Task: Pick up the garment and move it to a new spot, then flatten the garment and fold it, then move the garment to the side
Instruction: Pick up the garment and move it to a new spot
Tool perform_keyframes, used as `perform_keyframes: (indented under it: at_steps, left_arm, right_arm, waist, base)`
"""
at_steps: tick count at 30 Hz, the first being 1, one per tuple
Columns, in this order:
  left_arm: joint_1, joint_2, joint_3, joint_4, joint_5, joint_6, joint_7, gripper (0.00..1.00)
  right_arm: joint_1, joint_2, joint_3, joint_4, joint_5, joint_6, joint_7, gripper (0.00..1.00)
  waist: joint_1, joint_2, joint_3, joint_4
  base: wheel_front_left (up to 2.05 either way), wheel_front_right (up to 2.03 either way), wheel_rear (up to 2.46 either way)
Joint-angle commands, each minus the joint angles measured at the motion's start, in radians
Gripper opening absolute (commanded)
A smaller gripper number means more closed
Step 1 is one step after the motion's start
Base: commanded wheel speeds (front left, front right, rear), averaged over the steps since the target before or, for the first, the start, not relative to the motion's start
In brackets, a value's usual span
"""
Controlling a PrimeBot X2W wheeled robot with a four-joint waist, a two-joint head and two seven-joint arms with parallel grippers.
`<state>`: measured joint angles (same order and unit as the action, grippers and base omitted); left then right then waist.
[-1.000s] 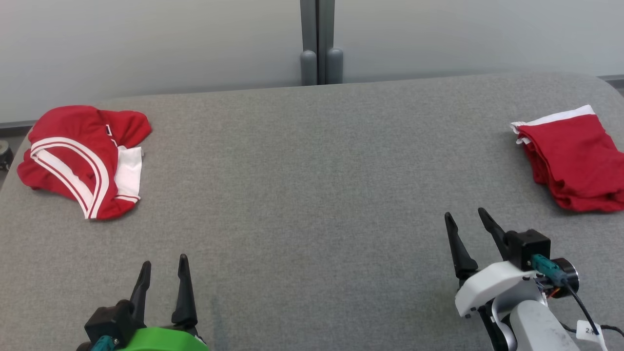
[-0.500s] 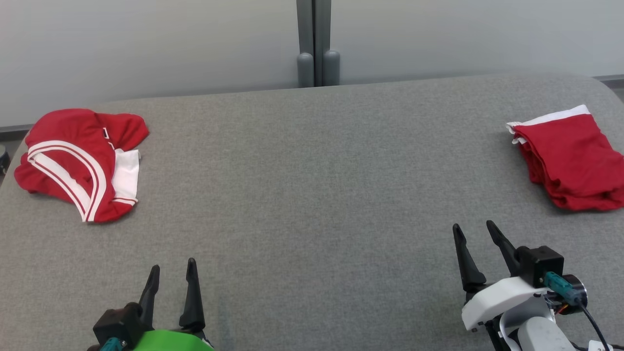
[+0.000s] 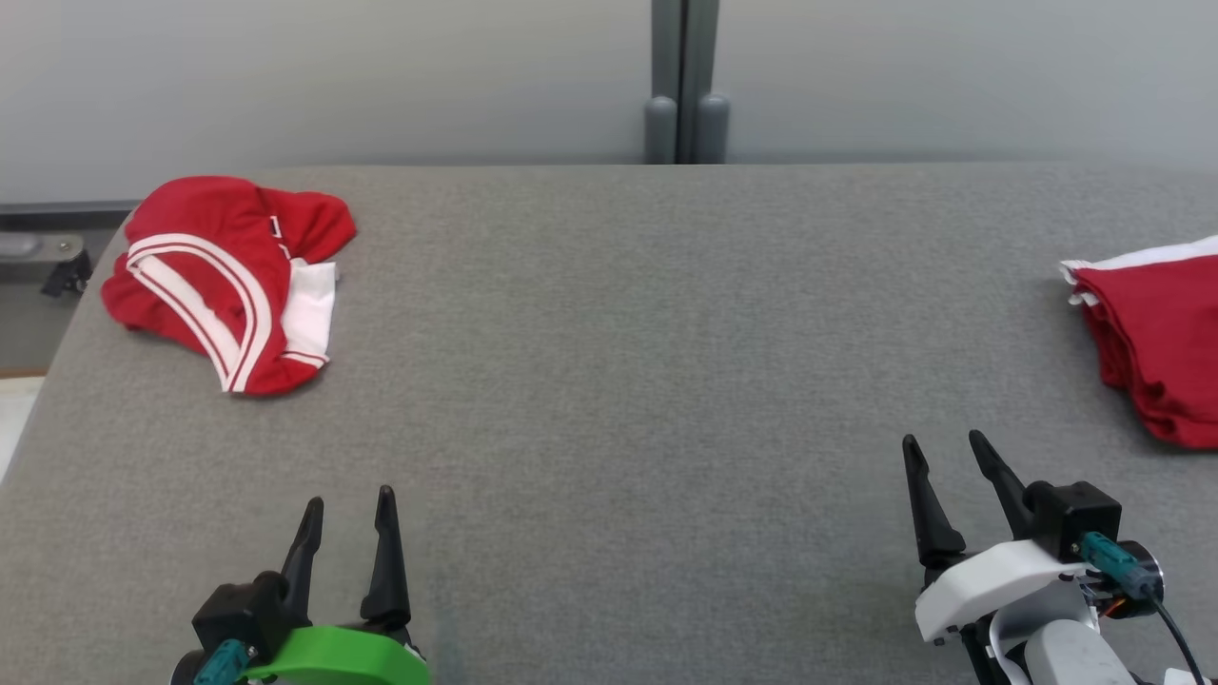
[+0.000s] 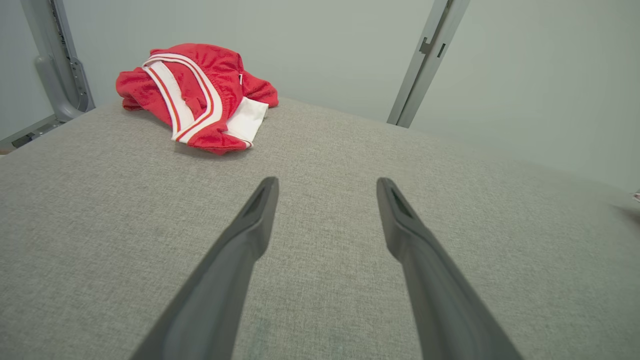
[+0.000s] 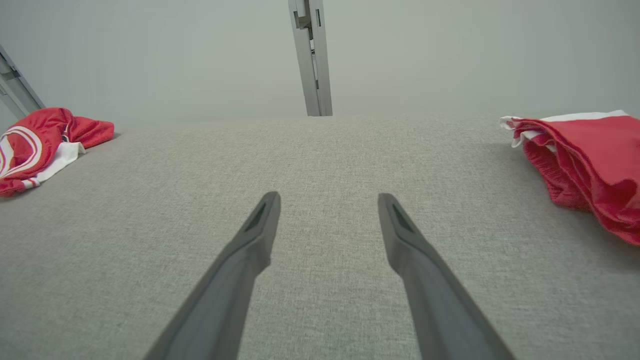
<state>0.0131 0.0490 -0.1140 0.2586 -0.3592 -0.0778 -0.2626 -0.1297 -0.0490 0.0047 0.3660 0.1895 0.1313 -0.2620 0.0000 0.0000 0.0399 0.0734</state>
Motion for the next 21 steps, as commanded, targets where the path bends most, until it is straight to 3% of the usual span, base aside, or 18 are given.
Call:
perform_keyframes:
  at_steps: [1,11,21]
  left_arm:
    - [-0.017,0.003,0.0,-0.001,0.003,0.002,-0.003,1.0]
    - [-0.014,0.003,0.005,0.002,-0.013,0.011,-0.002,1.0]
    - [-0.008,0.003,0.0,-0.002,-0.021,0.02,-0.002,1.0]
  right_arm:
    - [0.003,-0.003,-0.003,-0.004,-0.002,-0.001,-0.004,1.0]
    - [-0.015,-0.004,0.013,-0.002,-0.009,-0.001,-0.004,1.0]
    - [-0.025,-0.004,0.023,0.009,-0.017,-0.001,-0.004,1.0]
  waist:
    - [0.0,0.0,0.01,0.078]
    - [0.0,0.0,0.023,0.262]
    - [0.0,0.0,0.034,0.341]
  base:
    - [0.0,0.0,0.0]
    - [0.0,0.0,0.0]
    - [0.0,0.0,0.0]
